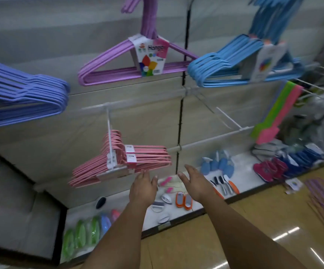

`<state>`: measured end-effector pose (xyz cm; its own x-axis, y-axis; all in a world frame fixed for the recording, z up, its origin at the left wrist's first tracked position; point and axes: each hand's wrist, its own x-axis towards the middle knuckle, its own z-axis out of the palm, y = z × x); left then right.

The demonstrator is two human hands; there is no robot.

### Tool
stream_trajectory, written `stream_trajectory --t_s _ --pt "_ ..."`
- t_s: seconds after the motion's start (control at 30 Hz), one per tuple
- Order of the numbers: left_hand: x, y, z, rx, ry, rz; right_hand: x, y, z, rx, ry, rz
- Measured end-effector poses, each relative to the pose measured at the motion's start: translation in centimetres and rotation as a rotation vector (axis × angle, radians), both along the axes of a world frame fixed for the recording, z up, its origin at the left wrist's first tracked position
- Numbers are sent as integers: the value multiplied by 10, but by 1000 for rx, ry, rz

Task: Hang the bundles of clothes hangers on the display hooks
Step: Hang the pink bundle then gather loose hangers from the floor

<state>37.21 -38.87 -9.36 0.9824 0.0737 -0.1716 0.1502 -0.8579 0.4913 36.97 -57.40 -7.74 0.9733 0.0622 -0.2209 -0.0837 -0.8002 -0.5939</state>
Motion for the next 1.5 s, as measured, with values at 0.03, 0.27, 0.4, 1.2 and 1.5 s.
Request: stream_trajectory --t_s 0.03,0.27,0.4,1.2,1.5 --pt "-2 -8 3 -3 1 -41 -10 -8 0 3 0 -38" --pt "-14 -82 6 -29 66 -302 -73 -71 5 7 11 -314" --pt "-21 -134 6 -31 80 -446 -105 -112 10 9 9 -455" --pt "-152 -545 27 20 11 -1099 -317 -449 17 -23 53 -1042" --pt "-200 -651 10 26 9 -1254 -376 -520 4 -6 79 -1200"
